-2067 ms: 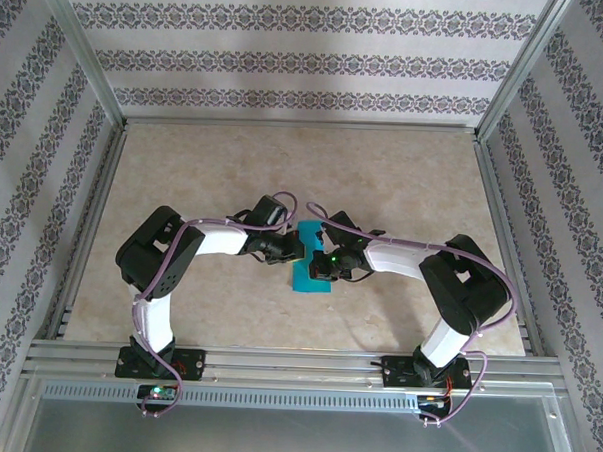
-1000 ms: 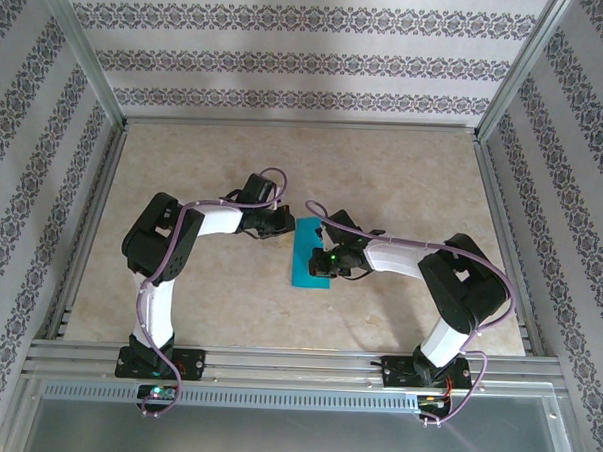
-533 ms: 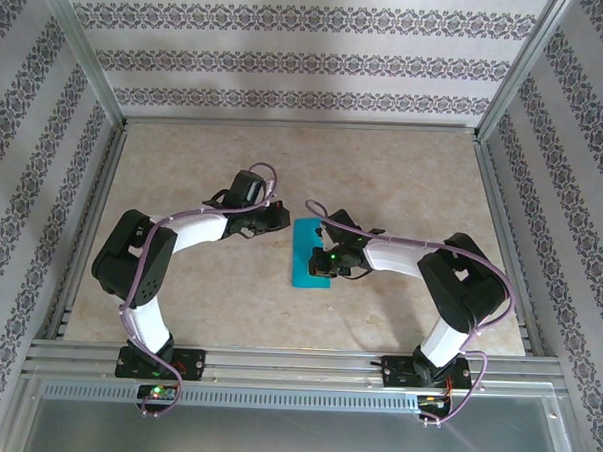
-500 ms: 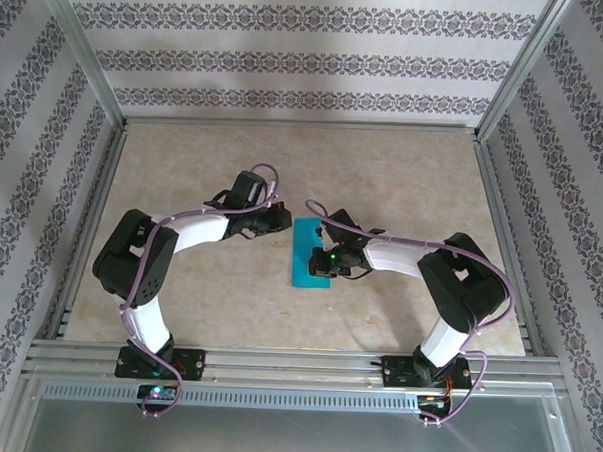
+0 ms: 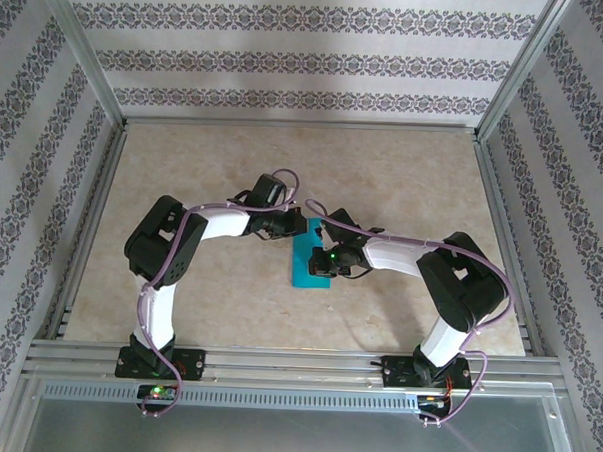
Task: Fold a paper plane with a square sheet of paper (fold left side to right side)
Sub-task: First fold the square sheet of paper in half at the center of the table.
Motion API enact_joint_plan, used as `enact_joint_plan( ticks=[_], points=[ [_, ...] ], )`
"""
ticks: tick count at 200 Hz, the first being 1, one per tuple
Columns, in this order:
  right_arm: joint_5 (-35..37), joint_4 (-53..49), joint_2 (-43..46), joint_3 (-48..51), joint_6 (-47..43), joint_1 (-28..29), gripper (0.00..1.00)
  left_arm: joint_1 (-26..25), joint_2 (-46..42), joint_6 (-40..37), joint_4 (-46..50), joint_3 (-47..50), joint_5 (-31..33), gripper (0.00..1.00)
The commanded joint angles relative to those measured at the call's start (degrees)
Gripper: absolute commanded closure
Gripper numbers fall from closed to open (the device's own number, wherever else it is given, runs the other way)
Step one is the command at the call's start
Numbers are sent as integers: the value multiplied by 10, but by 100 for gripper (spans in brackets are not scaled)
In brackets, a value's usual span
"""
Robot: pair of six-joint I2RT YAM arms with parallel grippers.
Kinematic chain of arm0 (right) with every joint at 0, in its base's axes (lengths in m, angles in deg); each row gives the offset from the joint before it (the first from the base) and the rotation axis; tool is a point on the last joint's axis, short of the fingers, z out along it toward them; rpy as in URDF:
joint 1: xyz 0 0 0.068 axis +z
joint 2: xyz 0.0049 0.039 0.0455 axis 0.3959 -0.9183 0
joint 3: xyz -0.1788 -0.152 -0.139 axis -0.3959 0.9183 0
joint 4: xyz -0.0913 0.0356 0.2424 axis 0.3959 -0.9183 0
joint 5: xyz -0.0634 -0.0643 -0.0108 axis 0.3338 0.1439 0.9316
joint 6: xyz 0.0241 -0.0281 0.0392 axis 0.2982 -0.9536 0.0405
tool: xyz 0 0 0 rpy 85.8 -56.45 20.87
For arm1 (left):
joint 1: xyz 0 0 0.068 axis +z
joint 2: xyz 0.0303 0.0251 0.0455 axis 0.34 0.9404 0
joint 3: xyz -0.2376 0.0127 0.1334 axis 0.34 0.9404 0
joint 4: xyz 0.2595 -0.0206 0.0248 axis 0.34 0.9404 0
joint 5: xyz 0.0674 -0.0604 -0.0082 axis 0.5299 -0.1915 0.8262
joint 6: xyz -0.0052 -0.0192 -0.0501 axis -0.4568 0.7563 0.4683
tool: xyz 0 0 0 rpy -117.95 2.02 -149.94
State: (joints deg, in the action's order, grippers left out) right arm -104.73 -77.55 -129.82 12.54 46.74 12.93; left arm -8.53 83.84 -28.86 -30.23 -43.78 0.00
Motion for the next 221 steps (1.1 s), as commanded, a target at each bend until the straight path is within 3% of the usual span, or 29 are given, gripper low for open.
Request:
enact_joint_plan(
  ticks=[1, 132, 221],
  points=[
    [64, -78, -44, 27, -10, -6, 100, 1, 20, -21, 20, -14, 12, 94],
    [67, -84, -49, 34, -17, -7, 100, 48, 70, -16, -11, -26, 59, 94],
    [64, -80, -48, 37, -12, -7, 100, 87, 134, -35, 36, -143, 62, 94]
  ],
)
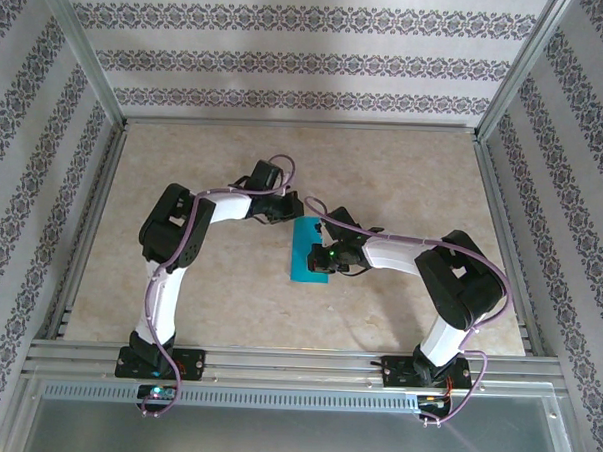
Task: Fold a paper plane with a square sheet of paper (fold left side to right side)
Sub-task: First fold the square sheet of paper in half at the center of the table.
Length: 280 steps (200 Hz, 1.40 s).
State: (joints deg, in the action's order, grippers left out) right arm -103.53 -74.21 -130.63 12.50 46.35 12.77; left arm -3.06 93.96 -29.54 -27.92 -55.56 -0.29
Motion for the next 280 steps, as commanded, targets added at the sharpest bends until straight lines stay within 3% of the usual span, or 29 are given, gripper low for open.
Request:
enact_joint_plan(
  ticks=[1, 53, 129, 181, 224, 280],
  points=[
    [52, -114, -40, 37, -8, -6, 100, 32, 34, -28, 13, -26, 65, 94],
    [48, -109, -36, 34, -4, -6, 100, 35, -5, -39, 11, 0, 63, 94],
    [47, -101, -26, 28, 6, -6, 100, 47, -246, -59, 33, 159, 99, 93],
    [51, -93, -20, 26, 9, -7, 100, 34, -363, -7, 37, 261, 72, 92],
    [49, -94, -21, 23, 6, -6, 100, -9, -362, 57, -13, 306, 37, 93],
    [46, -88, -24, 26, 4, -5, 100, -59, -286, 83, -45, 283, 34, 92]
  ],
)
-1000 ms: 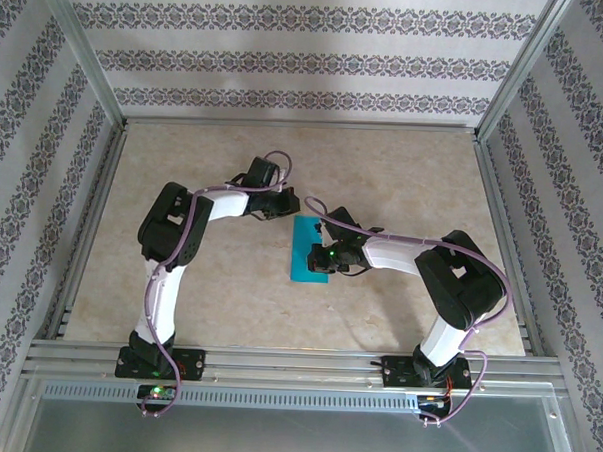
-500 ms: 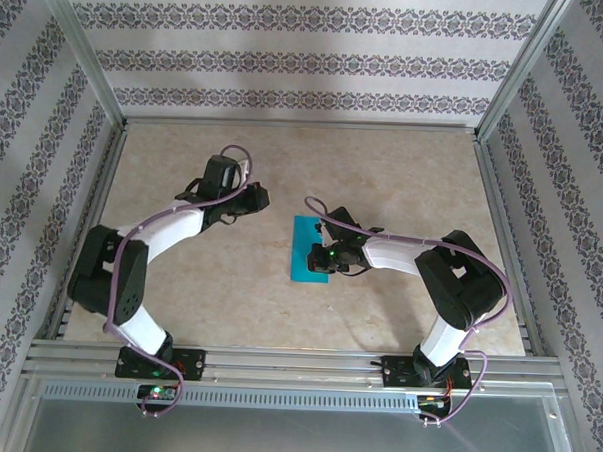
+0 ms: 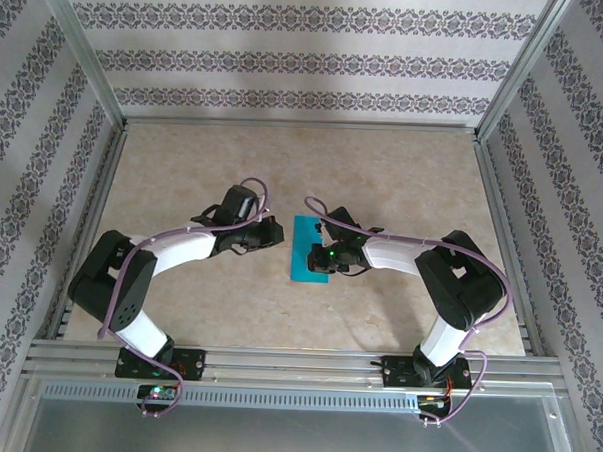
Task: Fold a paper plane with a square sheet of paper (fold left side to right side)
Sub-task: First fold the square sheet of paper in half at the center of the table, then hold the square sheet of paper at the center of the table.
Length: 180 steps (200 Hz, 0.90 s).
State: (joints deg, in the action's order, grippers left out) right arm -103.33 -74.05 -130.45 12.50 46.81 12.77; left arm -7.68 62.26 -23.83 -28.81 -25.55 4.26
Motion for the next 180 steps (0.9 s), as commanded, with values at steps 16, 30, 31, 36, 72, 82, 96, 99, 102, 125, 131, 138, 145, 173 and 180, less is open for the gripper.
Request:
enact_joint_plan(
  ticks=[16, 30, 31, 36, 72, 82, 96, 99, 102, 125, 131, 138, 145, 173, 180],
  points=[
    [44, -90, -26, 25, -1, -5, 100, -23, 53, 29, -43, -30, -18, 93],
    [45, -91, -25, 25, -1, -6, 100, -29, 67, 29, -44, -40, -20, 93],
    [46, -92, -25, 25, -1, -6, 100, -29, 68, 29, -44, -40, -20, 93],
    [46, -91, -24, 25, -2, -6, 100, -31, 72, 28, -44, -43, -21, 93],
    [46, -93, -26, 26, -3, -5, 100, -38, 102, 29, -51, -59, -33, 93],
    [47, -94, -26, 27, -3, -5, 100, -41, 111, 29, -52, -64, -36, 93],
    [48, -94, -25, 27, -2, -6, 100, -45, 121, 30, -51, -67, -36, 93],
    [48, -94, -25, 27, -3, -6, 100, -46, 122, 30, -50, -67, -36, 93],
    [48, -93, -25, 27, -3, -7, 100, -47, 125, 29, -49, -67, -36, 93],
    [46, -94, -23, 24, -4, -6, 100, -50, 136, 31, -42, -66, -30, 93],
    [45, -95, -22, 23, -5, -6, 100, -51, 137, 32, -40, -66, -28, 93],
    [44, -96, -21, 22, -5, -6, 100, -51, 139, 33, -37, -65, -24, 93],
    [44, -96, -21, 21, -5, -6, 100, -51, 140, 35, -32, -64, -19, 93],
    [33, -93, -15, 15, -1, -7, 100, -51, 149, 32, -10, -64, -9, 94],
    [28, -91, -12, 11, 1, -7, 100, -52, 151, 31, -1, -66, -4, 94]
  ],
)
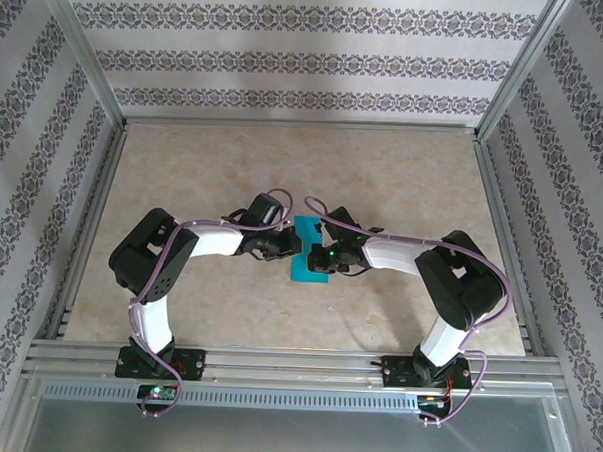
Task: Fold a paper plane with a square sheet of paper (fold left side to right side)
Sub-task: Hold the square sheet of paper at the center of the table.
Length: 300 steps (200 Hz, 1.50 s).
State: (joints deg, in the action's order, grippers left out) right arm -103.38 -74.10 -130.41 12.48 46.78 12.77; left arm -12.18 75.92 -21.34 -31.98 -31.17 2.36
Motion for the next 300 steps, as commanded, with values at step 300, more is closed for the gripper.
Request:
enact_joint_plan(
  ticks=[300],
  points=[
    [-46, -7, -136, -116, 25, -81, 100, -21, -20, -16, 71, -52, 14, 95]
  ],
)
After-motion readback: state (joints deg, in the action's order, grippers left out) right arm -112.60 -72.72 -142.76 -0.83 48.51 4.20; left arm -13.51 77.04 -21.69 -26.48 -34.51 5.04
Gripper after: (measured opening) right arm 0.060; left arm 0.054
